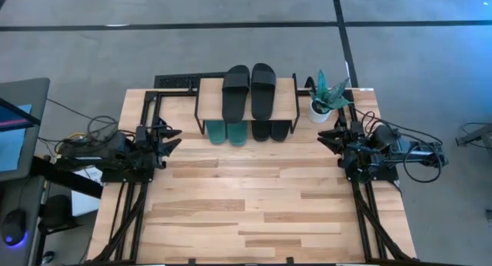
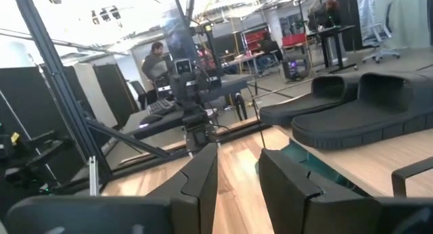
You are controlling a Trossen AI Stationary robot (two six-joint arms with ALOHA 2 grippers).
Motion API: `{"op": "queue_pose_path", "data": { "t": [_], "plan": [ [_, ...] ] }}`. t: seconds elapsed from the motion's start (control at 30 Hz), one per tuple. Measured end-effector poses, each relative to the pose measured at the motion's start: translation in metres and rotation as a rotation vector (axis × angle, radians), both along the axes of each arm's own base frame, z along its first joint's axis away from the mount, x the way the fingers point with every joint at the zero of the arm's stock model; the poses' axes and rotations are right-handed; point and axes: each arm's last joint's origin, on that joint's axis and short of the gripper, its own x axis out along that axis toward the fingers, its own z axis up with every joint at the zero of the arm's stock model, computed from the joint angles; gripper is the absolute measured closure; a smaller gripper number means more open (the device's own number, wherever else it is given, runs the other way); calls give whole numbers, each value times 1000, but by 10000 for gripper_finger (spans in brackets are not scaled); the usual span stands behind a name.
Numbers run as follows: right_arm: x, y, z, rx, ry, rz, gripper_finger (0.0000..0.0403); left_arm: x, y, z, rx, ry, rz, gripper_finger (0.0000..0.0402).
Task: Pick and place slides into the shelf
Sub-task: Return to Home Position
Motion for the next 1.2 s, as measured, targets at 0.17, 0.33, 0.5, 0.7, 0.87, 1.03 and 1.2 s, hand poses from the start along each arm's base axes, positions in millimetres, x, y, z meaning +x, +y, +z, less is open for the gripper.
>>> {"op": "queue_pose_path", "data": {
  "t": [0.17, 0.33, 0.5, 0.7, 0.87, 1.03, 1.2],
  "plan": [
    [0, 0, 0, 0, 2, 0, 305, 6, 0, -19, -41, -34, -9, 262],
    [0, 0, -1, 0, 6, 0, 305, 4, 0, -16, -26, -75, -16, 262],
    [0, 0, -4, -1, 46, 4, 305, 4, 0, -16, -3, -66, -1, 262],
    [6, 1, -21, 22, 57, 35, 305, 5, 0, -18, -13, -45, -5, 262],
    [16, 4, -45, 39, -27, 61, 305, 5, 0, -18, -24, -51, -9, 262],
    [18, 6, -53, 35, -27, 77, 305, 5, 0, -18, -38, -51, -4, 262],
    [18, 7, -55, 13, 0, 85, 305, 6, 1, -19, -47, -42, 19, 262]
  ]
}}
